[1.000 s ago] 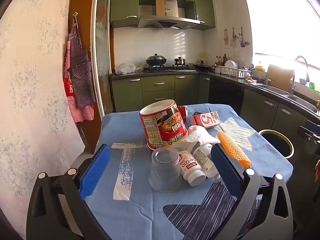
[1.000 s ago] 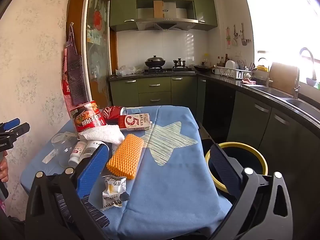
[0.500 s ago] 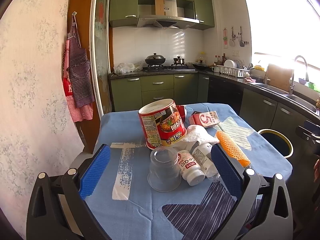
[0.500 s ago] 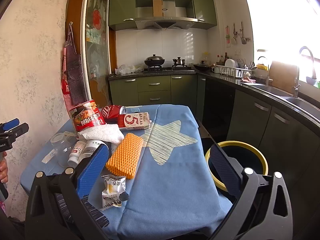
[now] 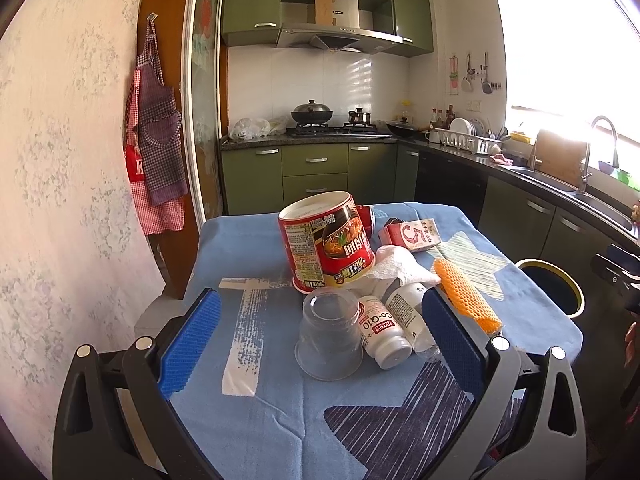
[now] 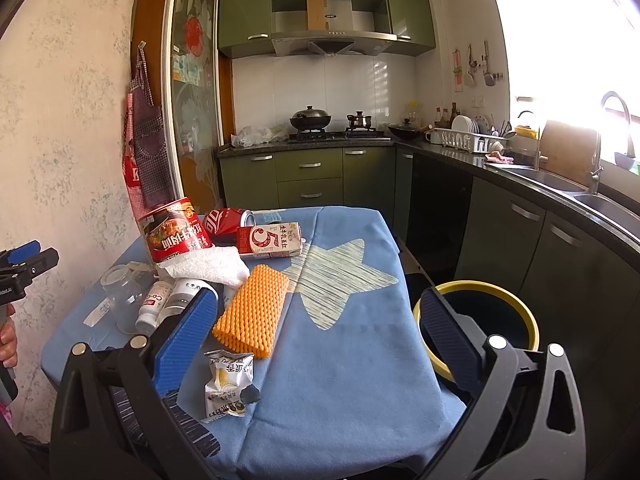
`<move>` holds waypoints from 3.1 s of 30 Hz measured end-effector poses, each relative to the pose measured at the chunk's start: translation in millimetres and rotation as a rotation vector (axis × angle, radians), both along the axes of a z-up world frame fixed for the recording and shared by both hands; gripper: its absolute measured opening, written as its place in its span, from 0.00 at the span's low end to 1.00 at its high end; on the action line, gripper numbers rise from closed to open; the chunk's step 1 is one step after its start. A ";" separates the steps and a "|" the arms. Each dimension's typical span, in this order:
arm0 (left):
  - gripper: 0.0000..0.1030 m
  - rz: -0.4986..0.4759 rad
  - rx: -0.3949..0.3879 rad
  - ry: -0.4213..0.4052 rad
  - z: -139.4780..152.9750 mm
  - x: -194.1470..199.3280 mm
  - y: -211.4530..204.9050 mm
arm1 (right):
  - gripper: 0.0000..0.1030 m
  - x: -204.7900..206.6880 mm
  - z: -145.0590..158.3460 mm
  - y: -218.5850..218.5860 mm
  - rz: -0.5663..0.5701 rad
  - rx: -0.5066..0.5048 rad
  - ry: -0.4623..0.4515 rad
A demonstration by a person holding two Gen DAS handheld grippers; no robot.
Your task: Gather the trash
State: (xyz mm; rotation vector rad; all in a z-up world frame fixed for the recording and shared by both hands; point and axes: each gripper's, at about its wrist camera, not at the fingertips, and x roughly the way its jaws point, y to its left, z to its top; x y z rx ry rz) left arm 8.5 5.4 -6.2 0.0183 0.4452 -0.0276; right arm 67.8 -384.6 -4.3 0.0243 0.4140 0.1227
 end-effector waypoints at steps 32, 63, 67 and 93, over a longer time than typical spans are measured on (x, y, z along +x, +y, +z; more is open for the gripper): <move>0.96 -0.002 0.007 0.027 -7.5 7.4 -4.4 | 0.94 4.3 -4.8 1.8 -0.001 0.007 0.016; 0.96 -0.017 0.006 0.044 -10.8 16.1 -3.7 | 0.94 11.2 -10.1 -1.1 0.005 0.013 0.029; 0.96 -0.016 0.011 0.033 -3.6 33.8 5.2 | 0.94 20.7 -10.4 3.9 0.040 0.007 0.044; 0.96 0.228 -0.058 -0.031 -2.0 228.6 122.5 | 0.88 256.1 66.7 169.1 0.444 -0.087 0.356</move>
